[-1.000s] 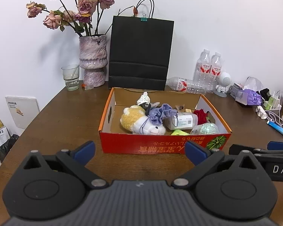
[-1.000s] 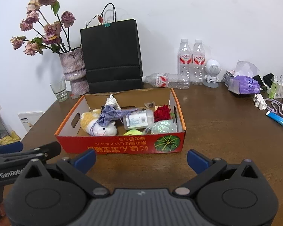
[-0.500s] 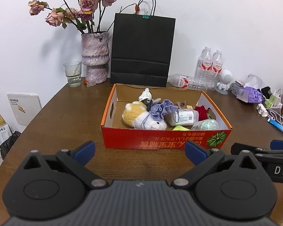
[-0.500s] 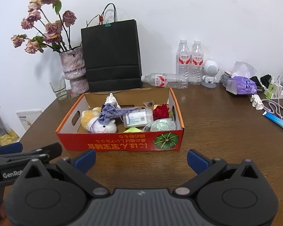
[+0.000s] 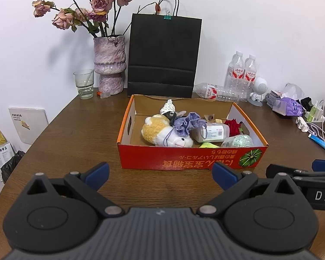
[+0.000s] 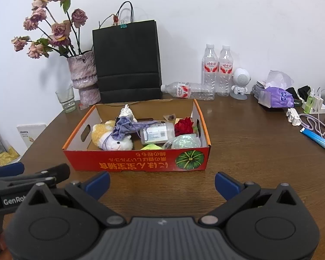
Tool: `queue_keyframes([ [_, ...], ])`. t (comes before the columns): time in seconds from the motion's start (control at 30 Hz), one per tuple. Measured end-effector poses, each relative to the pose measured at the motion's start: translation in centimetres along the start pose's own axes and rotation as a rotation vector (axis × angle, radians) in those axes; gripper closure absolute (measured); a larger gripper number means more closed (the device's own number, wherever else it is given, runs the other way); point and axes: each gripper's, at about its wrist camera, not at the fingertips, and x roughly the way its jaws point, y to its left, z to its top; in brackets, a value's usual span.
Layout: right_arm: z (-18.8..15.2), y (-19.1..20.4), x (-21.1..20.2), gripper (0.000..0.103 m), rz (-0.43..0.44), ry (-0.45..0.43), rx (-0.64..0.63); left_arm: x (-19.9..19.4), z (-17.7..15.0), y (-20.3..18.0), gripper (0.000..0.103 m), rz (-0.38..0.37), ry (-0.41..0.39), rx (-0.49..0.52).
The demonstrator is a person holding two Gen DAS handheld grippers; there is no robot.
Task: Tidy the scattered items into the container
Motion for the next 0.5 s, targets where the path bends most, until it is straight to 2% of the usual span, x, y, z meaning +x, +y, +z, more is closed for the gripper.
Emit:
queue_keyframes([
  [0.5, -0.19, 0.09, 0.40, 0.000, -0.004, 0.010, 0.001, 0.51, -0.10, 0.22, 0.000, -0.003, 0.012, -0.003],
])
